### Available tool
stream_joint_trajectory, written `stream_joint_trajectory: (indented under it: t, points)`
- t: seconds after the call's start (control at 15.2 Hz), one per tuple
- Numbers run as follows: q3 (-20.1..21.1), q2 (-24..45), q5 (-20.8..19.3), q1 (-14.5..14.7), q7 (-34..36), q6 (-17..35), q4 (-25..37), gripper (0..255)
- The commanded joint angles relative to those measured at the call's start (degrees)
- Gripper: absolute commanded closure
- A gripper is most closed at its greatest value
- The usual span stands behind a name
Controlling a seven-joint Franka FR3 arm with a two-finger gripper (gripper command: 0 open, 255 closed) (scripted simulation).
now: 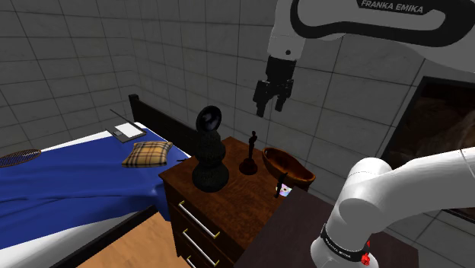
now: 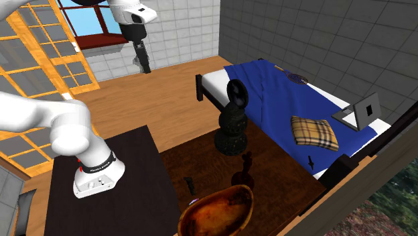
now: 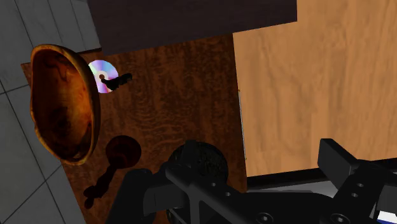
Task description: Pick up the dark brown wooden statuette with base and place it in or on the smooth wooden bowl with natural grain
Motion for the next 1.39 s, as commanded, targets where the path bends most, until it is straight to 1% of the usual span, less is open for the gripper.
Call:
stream_joint_trajectory:
  t: [0.0, 0.33, 0.66, 0.99, 1.32]
  points:
    - [0.00, 0.00, 0.00, 0.00, 0.00, 0.00, 0.00, 0]
    - [-4.25, 6.51, -2.88, -1.27, -5.59, 4.89, -0.22, 0]
    - [-8.27, 14.39, -5.03, -2.41, -10.94, 9.56, 1.30, 0]
    - [-12.00, 23.39, -6.22, -3.34, -16.17, 13.69, 4.59, 0]
    - [-15.31, 33.28, -6.20, -4.24, -21.43, 16.96, 9.63, 0]
